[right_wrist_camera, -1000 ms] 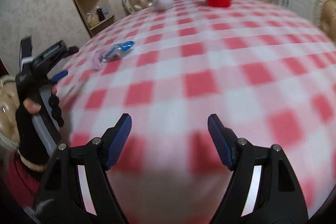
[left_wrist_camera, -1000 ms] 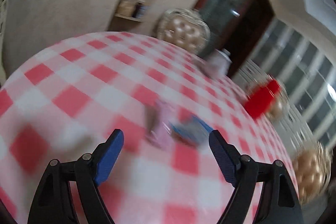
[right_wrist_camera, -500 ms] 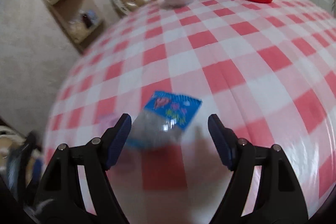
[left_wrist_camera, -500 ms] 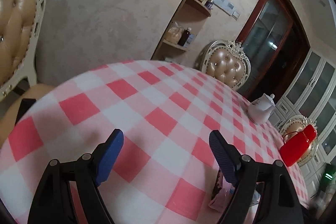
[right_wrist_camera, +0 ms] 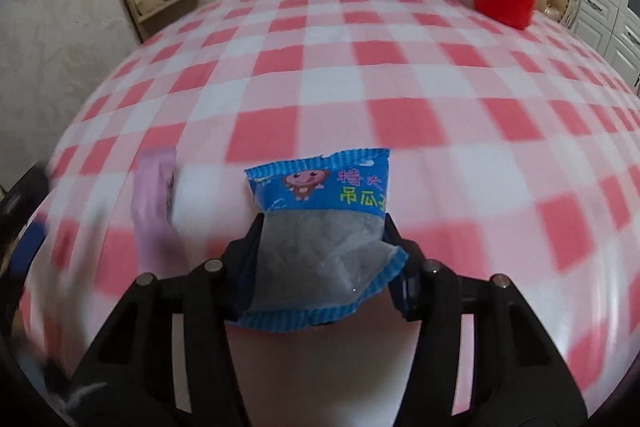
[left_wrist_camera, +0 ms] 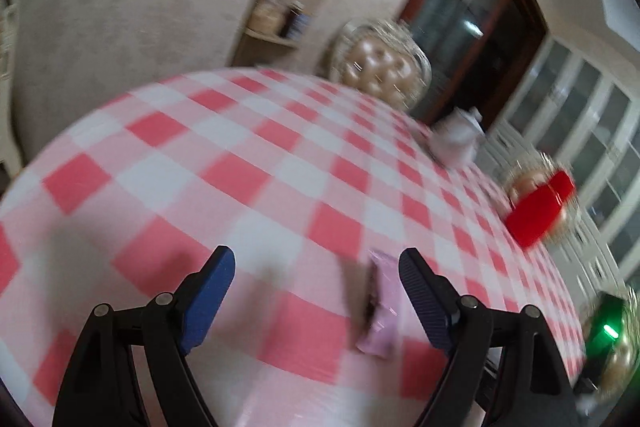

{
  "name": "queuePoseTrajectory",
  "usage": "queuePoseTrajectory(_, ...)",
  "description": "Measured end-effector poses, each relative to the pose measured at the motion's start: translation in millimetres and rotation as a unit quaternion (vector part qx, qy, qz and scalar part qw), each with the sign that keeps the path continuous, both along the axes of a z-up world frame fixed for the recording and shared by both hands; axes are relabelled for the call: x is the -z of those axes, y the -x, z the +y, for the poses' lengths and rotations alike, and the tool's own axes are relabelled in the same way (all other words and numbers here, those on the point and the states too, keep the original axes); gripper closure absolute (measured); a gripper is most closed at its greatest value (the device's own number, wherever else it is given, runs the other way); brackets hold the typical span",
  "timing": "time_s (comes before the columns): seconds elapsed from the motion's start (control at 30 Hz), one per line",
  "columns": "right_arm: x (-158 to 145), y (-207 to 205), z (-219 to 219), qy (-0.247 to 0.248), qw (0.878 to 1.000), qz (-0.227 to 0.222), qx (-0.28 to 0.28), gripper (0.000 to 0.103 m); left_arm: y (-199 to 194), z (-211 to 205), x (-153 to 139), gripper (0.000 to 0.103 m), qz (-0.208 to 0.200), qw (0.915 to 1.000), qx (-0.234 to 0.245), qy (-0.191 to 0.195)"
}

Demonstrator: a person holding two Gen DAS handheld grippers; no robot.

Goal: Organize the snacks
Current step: 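Grasp the blue-edged clear bag with the pink cartoon label with the right gripper, then grasp the pink wrapped bar with the left gripper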

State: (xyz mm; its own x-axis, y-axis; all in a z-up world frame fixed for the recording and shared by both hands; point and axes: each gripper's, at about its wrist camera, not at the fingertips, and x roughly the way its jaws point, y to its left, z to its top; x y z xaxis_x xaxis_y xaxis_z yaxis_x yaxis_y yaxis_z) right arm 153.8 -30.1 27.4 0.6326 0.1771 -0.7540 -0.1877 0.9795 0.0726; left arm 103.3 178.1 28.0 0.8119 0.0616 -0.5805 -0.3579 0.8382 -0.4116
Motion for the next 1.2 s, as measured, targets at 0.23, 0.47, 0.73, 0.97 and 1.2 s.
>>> queuePoseTrajectory(0.23, -28, 105, -102, -0.074, 0.996, -0.049, -0.016, 0.046, -29, -57, 5, 0.018, 0.052, 0.991, 0.069, -0.102)
queuePoseTrajectory(0.47, -25, 136, -140, -0.111, 0.993, -0.05, -0.002, 0.046, -67, -67, 28, 0.02, 0.138, 0.9817, 0.083, -0.102)
queuePoseTrajectory(0.73, -23, 136, -130, -0.122, 0.991, -0.038, -0.027, 0.045, -60, -81, 22, 0.083, 0.117, 0.9782, 0.116, -0.126)
queuePoseTrajectory(0.97, -23, 137, -133, -0.112, 0.993, -0.046, -0.013, 0.045, -11, -158, 0, 0.083, 0.073, 0.9587, 0.163, -0.221)
queuePoseTrajectory(1.2, -23, 134, -150, -0.101, 0.993, -0.056, 0.036, 0.046, 36, -215, -12, 0.083, 0.041, 0.9472, 0.19, -0.255)
